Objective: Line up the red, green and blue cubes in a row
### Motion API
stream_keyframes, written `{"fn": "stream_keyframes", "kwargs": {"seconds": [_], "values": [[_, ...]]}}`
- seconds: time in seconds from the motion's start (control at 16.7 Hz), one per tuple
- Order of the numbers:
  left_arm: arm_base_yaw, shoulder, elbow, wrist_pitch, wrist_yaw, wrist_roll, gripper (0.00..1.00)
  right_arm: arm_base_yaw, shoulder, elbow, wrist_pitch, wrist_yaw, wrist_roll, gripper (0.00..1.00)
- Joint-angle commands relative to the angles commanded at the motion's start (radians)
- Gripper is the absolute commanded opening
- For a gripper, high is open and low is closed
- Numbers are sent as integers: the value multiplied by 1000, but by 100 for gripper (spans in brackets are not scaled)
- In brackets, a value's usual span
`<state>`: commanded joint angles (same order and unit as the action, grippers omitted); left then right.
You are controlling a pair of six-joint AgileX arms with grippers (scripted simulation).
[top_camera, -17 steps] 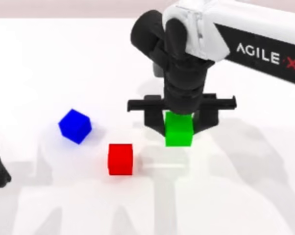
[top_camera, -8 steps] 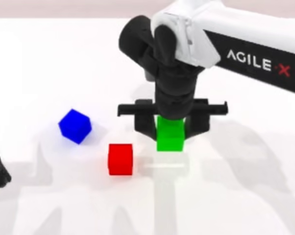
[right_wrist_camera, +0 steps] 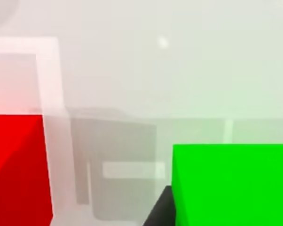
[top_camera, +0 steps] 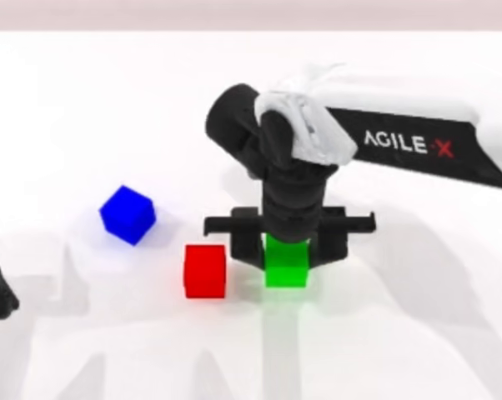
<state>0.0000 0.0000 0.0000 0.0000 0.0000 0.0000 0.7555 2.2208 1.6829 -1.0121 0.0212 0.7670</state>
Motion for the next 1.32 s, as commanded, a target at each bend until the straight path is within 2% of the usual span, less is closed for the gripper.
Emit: {"fn": "stream_keyframes", "kwargs": {"seconds": [0.24,1.02,1.32], "values": [[0,0,0,0,0,0,100,0,2,-6,8,0,0,0],[0,0,0,0,0,0,100,0,2,-6,8,0,0,98],[0,0,0,0,0,0,100,0,2,-6,8,0,0,100]]}}
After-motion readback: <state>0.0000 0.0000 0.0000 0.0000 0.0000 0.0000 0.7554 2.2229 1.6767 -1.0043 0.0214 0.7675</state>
